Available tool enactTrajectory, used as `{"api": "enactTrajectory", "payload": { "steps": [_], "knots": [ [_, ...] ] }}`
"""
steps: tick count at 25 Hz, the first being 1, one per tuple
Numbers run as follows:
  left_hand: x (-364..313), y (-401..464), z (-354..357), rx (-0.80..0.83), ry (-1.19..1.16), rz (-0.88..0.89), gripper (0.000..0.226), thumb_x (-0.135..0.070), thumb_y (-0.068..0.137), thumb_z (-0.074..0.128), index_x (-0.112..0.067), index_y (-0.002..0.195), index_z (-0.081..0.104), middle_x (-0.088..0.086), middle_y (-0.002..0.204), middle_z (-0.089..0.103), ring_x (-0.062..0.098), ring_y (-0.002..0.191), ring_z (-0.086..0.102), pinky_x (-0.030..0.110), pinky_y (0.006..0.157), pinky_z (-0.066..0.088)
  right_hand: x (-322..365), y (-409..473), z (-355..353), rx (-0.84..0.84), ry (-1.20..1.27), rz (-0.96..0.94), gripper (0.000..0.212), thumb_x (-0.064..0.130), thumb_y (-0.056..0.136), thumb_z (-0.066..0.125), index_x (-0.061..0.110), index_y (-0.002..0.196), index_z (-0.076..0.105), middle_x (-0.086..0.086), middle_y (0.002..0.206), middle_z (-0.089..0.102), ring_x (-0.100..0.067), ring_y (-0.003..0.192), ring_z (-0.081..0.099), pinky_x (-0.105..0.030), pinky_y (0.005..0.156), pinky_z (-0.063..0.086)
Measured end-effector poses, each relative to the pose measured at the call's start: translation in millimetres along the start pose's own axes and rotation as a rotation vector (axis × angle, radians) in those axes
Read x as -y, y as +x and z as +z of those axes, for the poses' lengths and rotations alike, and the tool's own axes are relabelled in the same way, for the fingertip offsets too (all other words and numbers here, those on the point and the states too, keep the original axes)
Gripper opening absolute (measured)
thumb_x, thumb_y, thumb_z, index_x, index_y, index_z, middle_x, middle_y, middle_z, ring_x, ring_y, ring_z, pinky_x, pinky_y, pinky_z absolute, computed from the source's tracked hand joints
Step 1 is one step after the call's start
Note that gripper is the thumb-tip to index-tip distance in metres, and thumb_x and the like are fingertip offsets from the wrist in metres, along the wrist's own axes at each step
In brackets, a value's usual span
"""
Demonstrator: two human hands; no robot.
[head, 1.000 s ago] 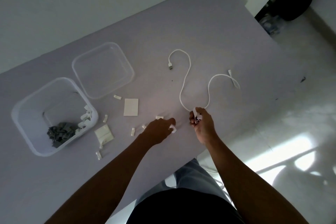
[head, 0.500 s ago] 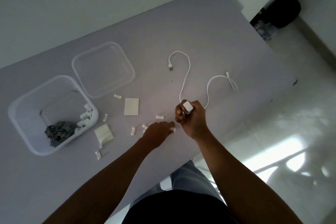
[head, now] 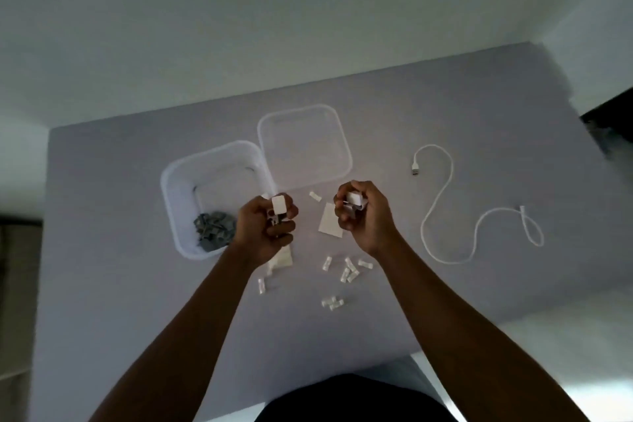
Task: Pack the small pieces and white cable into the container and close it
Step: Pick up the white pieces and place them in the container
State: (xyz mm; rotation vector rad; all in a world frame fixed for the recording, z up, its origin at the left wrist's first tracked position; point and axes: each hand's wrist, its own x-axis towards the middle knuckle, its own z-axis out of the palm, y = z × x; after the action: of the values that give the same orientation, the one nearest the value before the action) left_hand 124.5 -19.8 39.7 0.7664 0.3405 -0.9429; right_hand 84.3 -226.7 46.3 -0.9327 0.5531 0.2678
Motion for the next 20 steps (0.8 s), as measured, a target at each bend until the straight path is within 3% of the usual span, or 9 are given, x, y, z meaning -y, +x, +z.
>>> {"api": "enactTrajectory", "payload": {
  "steps": [3, 6, 10, 12, 16, 20],
  "knots": [
    [-38, -19, -31, -0.081, -0.004, 0.105, 0.02, -0.029, 0.073, 0.038, -0.011, 0.067, 0.045, 0.005, 0.069, 0.049, 0.009, 0.037, 0.029, 0.02, 0.045, 0.012, -4, 28, 49, 0.052, -0.147, 0.056, 0.027, 0.021, 0.088, 0.047, 0.01, 0.067, 0.06, -0.009, 0.065, 0.055, -0.018, 0.051, 0.04, -0.027, 0.048, 0.023],
    [-63, -22, -60, -0.264, 0.038, 0.139, 0.039, -0.045, 0.088, 0.043, -0.014, 0.065, 0.049, 0.004, 0.064, 0.051, 0.011, 0.04, 0.029, 0.019, 0.044, 0.015, -14, 53, 83, 0.099, -0.411, 0.079, 0.023, 0.016, 0.084, 0.05, 0.006, 0.068, 0.063, -0.011, 0.065, 0.057, -0.021, 0.051, 0.043, -0.028, 0.048, 0.032],
    [-75, -11, -98, -0.445, 0.032, 0.189, 0.02, -0.031, 0.088, 0.058, -0.021, 0.071, 0.055, -0.002, 0.067, 0.05, 0.009, 0.046, 0.04, 0.022, 0.044, 0.026, -38, 87, 116, 0.247, -0.993, 0.011, 0.024, 0.014, 0.087, 0.053, 0.007, 0.072, 0.07, -0.008, 0.065, 0.065, -0.016, 0.05, 0.054, -0.025, 0.05, 0.042],
    [-75, -5, -112, -0.454, -0.091, 0.196, 0.016, -0.026, 0.088, 0.057, -0.018, 0.074, 0.056, -0.002, 0.068, 0.051, 0.009, 0.05, 0.046, 0.02, 0.044, 0.033, -53, 100, 125, 0.365, -1.321, 0.007, 0.022, 0.022, 0.089, 0.056, 0.01, 0.08, 0.072, -0.006, 0.078, 0.07, -0.017, 0.068, 0.064, -0.027, 0.062, 0.047],
    [-71, 3, -126, -0.465, -0.231, 0.179, 0.02, -0.022, 0.093, 0.048, -0.015, 0.076, 0.056, 0.0, 0.068, 0.053, 0.01, 0.055, 0.052, 0.02, 0.046, 0.043, -81, 116, 137, 0.599, -1.91, 0.075, 0.03, 0.031, 0.097, 0.049, 0.008, 0.106, 0.067, -0.013, 0.107, 0.067, -0.029, 0.095, 0.063, -0.036, 0.082, 0.051],
    [-66, 13, -129, -0.544, -0.14, 0.141, 0.019, -0.023, 0.093, 0.051, -0.012, 0.079, 0.059, 0.003, 0.068, 0.057, 0.014, 0.06, 0.054, 0.024, 0.053, 0.046, -91, 122, 140, 0.64, -2.08, 0.097, 0.028, 0.024, 0.096, 0.047, 0.008, 0.112, 0.064, -0.013, 0.114, 0.065, -0.028, 0.1, 0.063, -0.04, 0.088, 0.052]
  ]
}}
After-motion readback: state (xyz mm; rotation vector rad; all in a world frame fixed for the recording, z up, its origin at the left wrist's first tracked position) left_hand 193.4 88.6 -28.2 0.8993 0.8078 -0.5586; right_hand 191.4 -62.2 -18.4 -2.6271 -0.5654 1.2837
